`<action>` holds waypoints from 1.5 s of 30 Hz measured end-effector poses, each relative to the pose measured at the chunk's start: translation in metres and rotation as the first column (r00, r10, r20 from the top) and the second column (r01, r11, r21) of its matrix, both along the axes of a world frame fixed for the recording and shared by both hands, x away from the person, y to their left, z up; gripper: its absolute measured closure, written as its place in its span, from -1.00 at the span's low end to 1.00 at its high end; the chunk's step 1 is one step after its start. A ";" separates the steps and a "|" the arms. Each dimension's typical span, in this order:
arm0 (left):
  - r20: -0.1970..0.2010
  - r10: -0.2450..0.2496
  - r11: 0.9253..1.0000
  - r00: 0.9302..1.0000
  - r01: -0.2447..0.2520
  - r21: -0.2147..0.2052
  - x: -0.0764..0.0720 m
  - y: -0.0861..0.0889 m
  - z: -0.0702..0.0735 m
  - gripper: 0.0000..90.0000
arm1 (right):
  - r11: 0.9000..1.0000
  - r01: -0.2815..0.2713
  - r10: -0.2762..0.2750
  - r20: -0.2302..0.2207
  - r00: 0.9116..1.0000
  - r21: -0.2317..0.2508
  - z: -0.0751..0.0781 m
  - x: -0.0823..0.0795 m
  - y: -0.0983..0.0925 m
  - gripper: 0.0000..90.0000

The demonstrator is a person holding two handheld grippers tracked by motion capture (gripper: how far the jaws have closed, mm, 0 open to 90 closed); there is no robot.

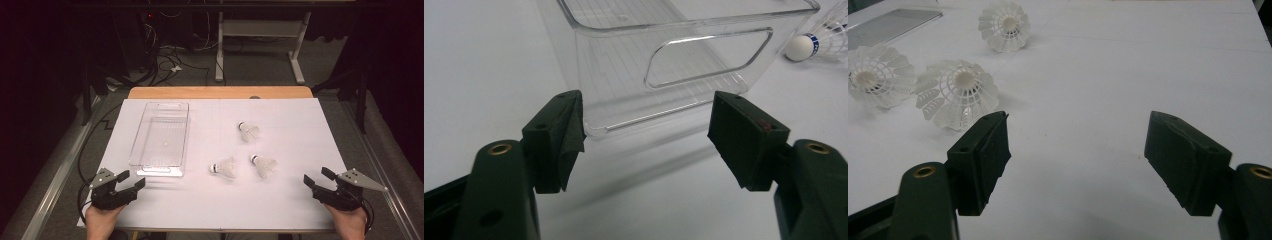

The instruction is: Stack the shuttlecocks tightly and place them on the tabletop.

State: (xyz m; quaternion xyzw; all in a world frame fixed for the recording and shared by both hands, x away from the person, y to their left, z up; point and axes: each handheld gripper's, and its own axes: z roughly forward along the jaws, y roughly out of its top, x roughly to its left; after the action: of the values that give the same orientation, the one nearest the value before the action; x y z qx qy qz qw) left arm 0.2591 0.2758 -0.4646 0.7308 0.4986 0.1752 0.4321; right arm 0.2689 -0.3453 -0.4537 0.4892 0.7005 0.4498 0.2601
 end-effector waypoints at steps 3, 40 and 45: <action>-0.005 -0.003 1.000 1.000 0.003 0.004 0.000 -0.001 0.000 -0.29 | 1.000 0.001 -0.001 -0.003 1.000 0.001 0.000 0.001 -0.001 -0.42; -0.004 -0.055 0.998 0.998 0.055 0.002 -0.007 -0.026 0.009 -0.23 | 1.000 -0.009 0.009 0.004 1.000 0.003 0.000 0.000 0.001 -0.42; -0.001 -0.076 0.997 0.997 0.076 0.004 -0.008 -0.032 0.009 -0.23 | 1.000 -0.012 0.012 0.000 1.000 0.001 0.000 0.000 0.002 -0.41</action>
State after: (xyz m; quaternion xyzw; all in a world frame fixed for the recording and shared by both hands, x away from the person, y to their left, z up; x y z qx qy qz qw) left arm 0.2512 0.2440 -0.4561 0.7500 0.4703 0.1593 0.4370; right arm 0.2688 -0.3435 -0.4536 0.4851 0.7032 0.4516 0.2574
